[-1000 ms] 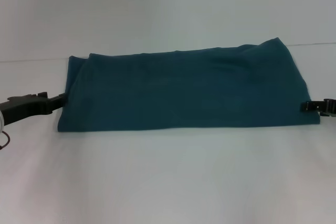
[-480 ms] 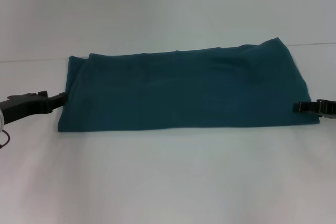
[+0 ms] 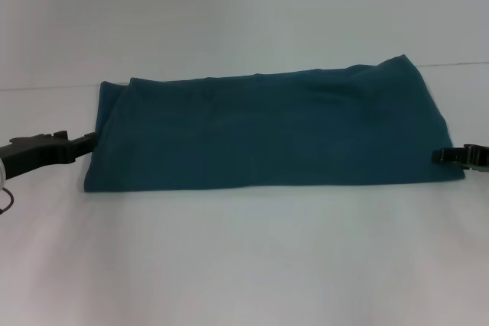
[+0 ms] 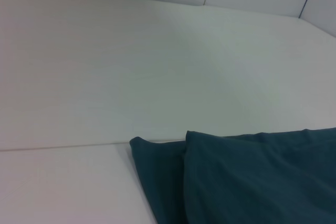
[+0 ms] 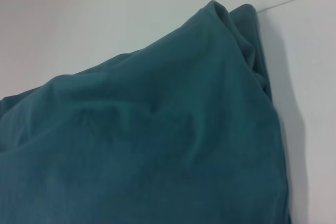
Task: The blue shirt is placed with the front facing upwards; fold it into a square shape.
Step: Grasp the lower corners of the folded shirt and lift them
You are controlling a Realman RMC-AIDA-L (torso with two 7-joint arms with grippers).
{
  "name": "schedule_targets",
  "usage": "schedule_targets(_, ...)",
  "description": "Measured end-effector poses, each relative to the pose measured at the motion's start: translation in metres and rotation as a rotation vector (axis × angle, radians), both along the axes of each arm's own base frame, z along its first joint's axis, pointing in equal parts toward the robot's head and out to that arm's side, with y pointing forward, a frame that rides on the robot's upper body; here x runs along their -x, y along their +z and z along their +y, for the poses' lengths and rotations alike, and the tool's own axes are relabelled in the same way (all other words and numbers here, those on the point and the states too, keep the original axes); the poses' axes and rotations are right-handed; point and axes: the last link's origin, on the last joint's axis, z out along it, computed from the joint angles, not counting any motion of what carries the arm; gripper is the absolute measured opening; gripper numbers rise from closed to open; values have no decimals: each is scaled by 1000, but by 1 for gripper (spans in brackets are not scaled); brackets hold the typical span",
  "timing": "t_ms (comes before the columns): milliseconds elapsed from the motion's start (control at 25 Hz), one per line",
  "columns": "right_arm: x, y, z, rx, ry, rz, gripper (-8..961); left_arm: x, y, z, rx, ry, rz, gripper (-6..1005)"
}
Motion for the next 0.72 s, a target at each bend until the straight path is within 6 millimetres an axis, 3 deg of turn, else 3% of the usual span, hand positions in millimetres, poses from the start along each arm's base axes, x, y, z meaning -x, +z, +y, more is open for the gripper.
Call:
schedule_targets(40,0,0,0,-2,0,0,590,0,0,0,-1,0,1,586)
schedule_targets(480,-4,0,-2,-23,-25,5,588,1,0,0,-3,3,1,585)
schedule_targets(720,-5,2,-2,-26,-41,10,334,1,1,0,-4,3,2,585)
